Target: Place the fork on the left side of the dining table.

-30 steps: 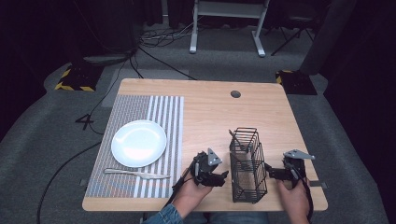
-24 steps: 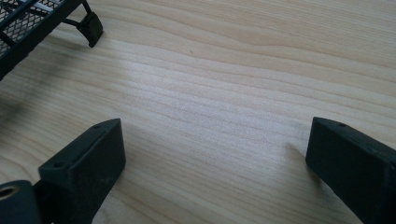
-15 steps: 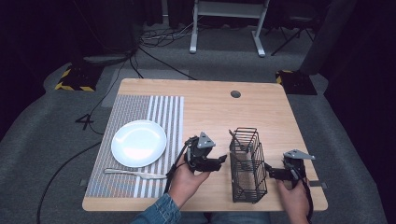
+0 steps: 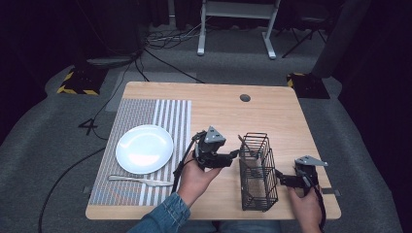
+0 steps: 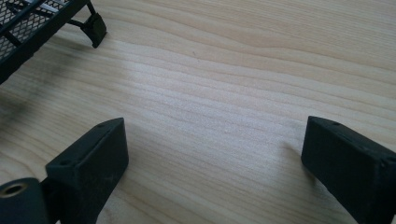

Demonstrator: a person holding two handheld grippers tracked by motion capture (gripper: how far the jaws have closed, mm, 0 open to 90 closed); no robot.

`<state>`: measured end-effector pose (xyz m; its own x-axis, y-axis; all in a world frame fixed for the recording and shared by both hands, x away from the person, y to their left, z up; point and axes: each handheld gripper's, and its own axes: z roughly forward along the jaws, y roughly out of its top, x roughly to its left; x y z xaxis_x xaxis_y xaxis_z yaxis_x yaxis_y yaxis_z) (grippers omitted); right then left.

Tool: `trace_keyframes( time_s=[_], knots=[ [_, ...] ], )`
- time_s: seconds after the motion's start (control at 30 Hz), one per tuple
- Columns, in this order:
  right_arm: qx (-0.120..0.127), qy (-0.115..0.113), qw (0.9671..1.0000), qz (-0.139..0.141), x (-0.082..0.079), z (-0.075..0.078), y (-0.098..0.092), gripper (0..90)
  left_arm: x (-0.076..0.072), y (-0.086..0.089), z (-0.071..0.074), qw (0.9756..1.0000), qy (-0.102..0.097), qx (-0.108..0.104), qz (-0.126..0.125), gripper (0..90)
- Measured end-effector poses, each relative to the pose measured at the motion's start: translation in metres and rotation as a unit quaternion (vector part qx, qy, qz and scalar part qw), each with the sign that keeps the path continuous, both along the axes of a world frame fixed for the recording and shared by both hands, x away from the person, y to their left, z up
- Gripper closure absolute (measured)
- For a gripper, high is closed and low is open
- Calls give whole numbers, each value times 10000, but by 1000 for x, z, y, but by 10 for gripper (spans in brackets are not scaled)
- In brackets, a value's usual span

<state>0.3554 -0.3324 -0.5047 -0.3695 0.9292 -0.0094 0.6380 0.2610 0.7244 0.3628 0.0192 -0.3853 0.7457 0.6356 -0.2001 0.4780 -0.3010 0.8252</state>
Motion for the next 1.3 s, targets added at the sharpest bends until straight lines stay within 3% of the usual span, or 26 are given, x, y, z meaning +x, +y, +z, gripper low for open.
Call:
trace_keyframes(
  time_s=[0.33,0.6,0.73,0.93,1.1,1.3],
  knots=[
    [-6,-11,10000,13,0,0,0,82,9,-6,3,9999,-64,-74,51,440],
    [-8,-18,10000,15,-1,0,0,85,19,-16,7,9998,-32,-80,-206,498],
    [-11,-20,10000,15,-1,0,0,87,28,-22,8,9994,128,-102,-312,598],
    [-13,-27,10000,18,-1,0,0,90,33,-26,9,9992,162,-52,-361,778],
    [-10,-27,10000,17,-1,0,1,91,31,-27,10,9992,195,-45,-347,807],
    [-6,-25,10000,16,-1,0,1,93,26,-28,16,9993,55,-4,-361,864]
  ],
)
